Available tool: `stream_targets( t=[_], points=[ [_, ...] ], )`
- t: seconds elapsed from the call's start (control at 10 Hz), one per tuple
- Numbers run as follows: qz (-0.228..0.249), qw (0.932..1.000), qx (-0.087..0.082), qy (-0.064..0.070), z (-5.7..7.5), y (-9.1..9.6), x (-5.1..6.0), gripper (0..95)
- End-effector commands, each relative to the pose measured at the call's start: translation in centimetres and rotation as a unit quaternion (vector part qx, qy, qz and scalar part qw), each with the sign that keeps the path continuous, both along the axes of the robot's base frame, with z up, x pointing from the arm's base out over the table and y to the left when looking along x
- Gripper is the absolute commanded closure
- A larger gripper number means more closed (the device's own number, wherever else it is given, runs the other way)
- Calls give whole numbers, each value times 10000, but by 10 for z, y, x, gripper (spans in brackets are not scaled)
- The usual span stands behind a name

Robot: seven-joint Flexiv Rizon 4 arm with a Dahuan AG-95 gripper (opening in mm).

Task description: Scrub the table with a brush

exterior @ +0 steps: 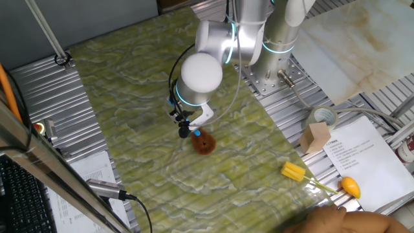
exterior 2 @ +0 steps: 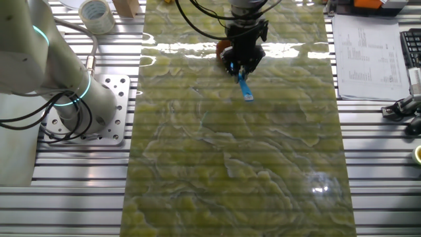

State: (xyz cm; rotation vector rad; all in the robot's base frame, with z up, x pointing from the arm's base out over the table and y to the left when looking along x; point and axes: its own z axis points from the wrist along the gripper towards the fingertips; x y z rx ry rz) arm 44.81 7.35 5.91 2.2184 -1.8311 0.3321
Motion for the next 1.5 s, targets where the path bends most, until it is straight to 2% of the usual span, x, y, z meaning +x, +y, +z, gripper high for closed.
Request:
stream_targets(
  t=[0.1, 0.3, 0.4, 0.5, 0.6, 1.0, 1.3, 1.5],
  points=[
    [-136, 9999, -21, -94, 1, 1, 4, 950],
    [-340, 9989, -158, -282, 1, 1, 5, 950],
    [-416, 9985, -156, -307, 1, 1, 5, 950],
    [-591, 9976, -74, -364, 1, 1, 4, 950],
    [-670, 9971, -39, -364, 1, 2, 2, 950],
    [-577, 9980, -84, -258, -3, 1, -16, 950],
    [-476, 9987, -97, -151, -4, -1, -22, 950],
    [-455, 9989, -109, 37, -4, -1, -24, 950]
  ],
)
